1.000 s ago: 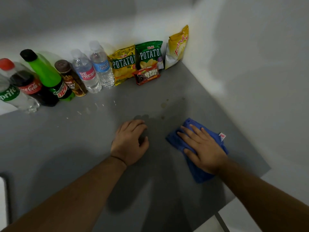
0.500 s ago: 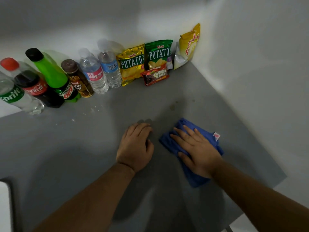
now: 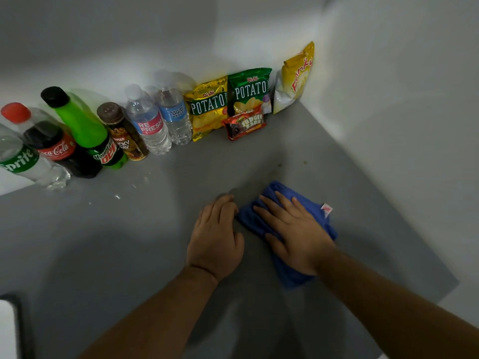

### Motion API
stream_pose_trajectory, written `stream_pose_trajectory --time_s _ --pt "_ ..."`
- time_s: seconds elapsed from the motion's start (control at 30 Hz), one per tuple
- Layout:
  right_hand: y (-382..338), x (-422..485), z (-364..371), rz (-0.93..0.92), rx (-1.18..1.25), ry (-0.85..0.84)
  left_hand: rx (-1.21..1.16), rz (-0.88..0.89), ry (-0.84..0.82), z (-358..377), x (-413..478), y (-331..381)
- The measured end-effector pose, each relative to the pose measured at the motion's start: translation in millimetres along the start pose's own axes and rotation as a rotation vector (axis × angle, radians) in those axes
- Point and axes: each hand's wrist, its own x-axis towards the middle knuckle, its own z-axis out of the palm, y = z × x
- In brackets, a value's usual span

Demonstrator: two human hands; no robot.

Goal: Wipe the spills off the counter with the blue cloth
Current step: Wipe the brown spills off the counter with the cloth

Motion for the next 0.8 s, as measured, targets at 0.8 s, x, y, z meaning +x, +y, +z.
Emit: stream_pose_trajectory --time_s 0.8 --pt "38.1 75.0 -22.3 0.409 -0.004 0.095 0.105 0.020 -0.043 1.0 1.3 1.1"
